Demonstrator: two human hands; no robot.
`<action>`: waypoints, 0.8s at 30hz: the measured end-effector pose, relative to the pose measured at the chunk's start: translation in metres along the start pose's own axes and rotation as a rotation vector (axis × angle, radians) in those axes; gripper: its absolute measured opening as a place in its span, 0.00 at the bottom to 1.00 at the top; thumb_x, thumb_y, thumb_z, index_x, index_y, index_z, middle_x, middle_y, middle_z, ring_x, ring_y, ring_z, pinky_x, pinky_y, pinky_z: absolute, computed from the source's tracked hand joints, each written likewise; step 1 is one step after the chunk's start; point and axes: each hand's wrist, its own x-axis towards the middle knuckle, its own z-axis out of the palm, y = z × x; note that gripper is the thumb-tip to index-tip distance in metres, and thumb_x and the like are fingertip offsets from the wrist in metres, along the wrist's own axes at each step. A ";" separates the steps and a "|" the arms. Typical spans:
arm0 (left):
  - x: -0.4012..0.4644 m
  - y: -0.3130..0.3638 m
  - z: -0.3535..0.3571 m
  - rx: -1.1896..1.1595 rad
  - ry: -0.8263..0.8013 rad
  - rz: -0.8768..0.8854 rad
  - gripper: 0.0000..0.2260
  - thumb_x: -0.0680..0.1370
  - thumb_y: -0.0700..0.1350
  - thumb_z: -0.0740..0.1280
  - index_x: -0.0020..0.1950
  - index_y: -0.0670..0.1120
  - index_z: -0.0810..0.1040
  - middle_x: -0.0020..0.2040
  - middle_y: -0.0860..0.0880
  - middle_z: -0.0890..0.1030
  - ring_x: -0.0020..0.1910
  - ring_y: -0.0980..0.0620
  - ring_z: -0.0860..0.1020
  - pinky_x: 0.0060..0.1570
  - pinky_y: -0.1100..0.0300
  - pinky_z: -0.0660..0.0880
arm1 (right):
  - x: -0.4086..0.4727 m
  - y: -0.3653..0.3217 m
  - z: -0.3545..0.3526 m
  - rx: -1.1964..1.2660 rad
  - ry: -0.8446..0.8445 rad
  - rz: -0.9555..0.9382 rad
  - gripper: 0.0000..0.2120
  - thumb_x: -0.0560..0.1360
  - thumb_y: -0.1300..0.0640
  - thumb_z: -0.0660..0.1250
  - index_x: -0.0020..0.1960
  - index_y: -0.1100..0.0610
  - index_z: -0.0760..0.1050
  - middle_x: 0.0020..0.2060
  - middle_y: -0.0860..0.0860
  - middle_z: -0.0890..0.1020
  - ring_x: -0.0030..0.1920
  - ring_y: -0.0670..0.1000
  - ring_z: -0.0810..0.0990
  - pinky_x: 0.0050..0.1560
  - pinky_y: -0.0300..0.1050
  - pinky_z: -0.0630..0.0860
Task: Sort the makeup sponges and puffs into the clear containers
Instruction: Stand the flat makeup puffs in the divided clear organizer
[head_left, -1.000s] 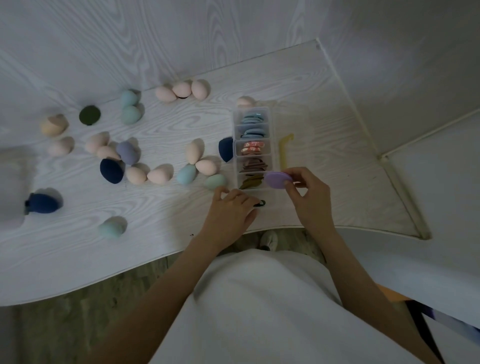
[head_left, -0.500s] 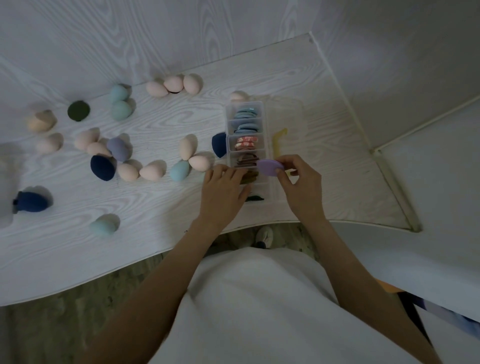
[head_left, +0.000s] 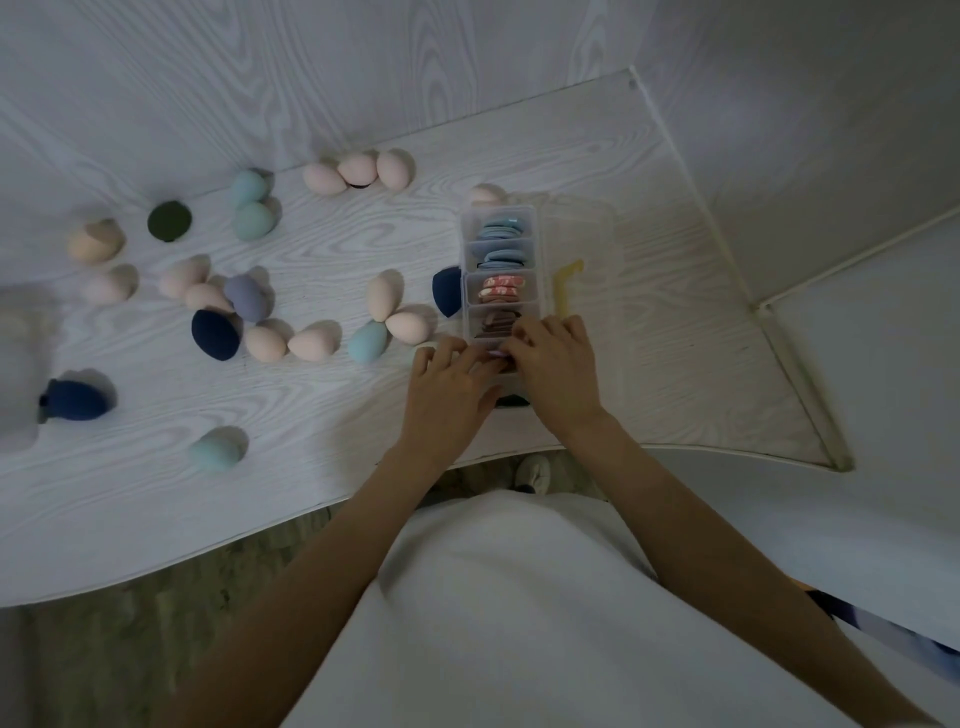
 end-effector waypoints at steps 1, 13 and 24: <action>0.000 0.000 0.000 0.003 0.000 0.001 0.12 0.70 0.46 0.73 0.53 0.50 0.81 0.49 0.50 0.82 0.47 0.45 0.77 0.44 0.55 0.62 | 0.001 0.002 0.000 -0.022 -0.026 -0.017 0.03 0.68 0.55 0.73 0.39 0.54 0.81 0.39 0.52 0.79 0.40 0.54 0.76 0.44 0.45 0.61; -0.006 -0.019 0.004 -0.218 0.059 -0.079 0.10 0.75 0.46 0.64 0.53 0.49 0.81 0.48 0.51 0.83 0.48 0.50 0.75 0.47 0.59 0.66 | 0.000 0.017 -0.003 0.137 -0.048 0.029 0.03 0.67 0.60 0.74 0.38 0.57 0.80 0.35 0.53 0.81 0.37 0.55 0.76 0.41 0.43 0.59; -0.054 -0.095 -0.055 -0.566 0.146 -0.551 0.10 0.79 0.48 0.63 0.58 0.50 0.79 0.47 0.55 0.82 0.44 0.63 0.75 0.39 0.75 0.66 | 0.042 -0.037 -0.044 0.511 -0.154 0.001 0.07 0.76 0.59 0.65 0.52 0.57 0.79 0.45 0.53 0.81 0.42 0.49 0.77 0.41 0.35 0.73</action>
